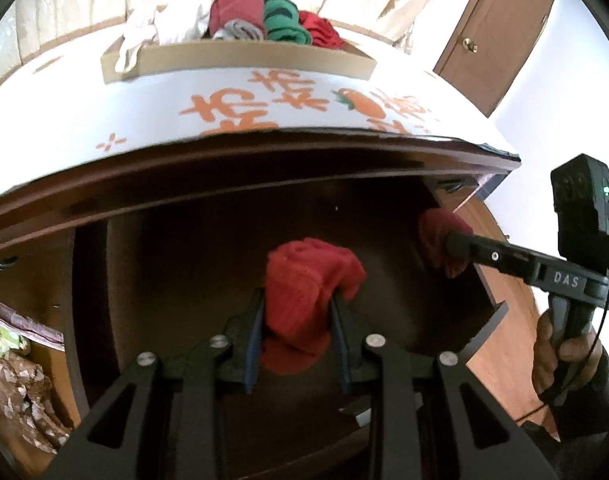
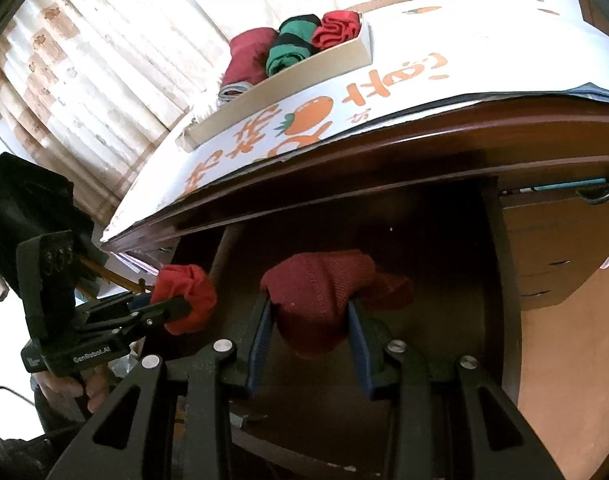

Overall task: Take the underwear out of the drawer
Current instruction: 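Lift both socks up out of the drawer toward the tray, then carry both socks over the beige tray and lower them in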

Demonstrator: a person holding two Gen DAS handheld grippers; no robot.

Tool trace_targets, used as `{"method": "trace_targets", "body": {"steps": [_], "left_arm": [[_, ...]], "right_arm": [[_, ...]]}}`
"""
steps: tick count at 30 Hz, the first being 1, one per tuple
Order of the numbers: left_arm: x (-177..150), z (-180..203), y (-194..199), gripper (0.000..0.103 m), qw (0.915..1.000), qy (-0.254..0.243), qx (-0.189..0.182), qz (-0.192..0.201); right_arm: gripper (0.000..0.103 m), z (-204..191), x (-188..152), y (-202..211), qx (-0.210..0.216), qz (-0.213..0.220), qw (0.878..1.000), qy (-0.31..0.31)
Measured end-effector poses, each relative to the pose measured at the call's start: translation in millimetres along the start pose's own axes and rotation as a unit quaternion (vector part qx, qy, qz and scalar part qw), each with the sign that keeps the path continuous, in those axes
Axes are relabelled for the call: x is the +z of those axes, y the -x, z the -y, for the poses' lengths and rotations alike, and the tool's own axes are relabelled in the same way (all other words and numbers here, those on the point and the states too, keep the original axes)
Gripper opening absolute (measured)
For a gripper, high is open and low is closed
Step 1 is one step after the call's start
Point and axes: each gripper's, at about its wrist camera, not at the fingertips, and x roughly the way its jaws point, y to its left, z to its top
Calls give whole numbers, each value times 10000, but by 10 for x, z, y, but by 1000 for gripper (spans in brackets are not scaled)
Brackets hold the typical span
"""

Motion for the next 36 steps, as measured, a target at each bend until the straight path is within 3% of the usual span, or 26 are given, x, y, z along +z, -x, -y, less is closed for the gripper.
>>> {"method": "trace_targets", "body": {"steps": [8, 26, 36], "left_arm": [[-6, 75, 194, 28, 9994, 88, 210, 266], [-142, 257, 527, 28, 9967, 322, 30, 746], [-44, 317, 816, 28, 9928, 191, 183, 1170]], "right_arm": [[39, -59, -79, 131, 123, 175, 9997, -124], [39, -355, -184, 416, 210, 527, 9982, 190], [39, -484, -79, 619, 239, 827, 9957, 345]]}}
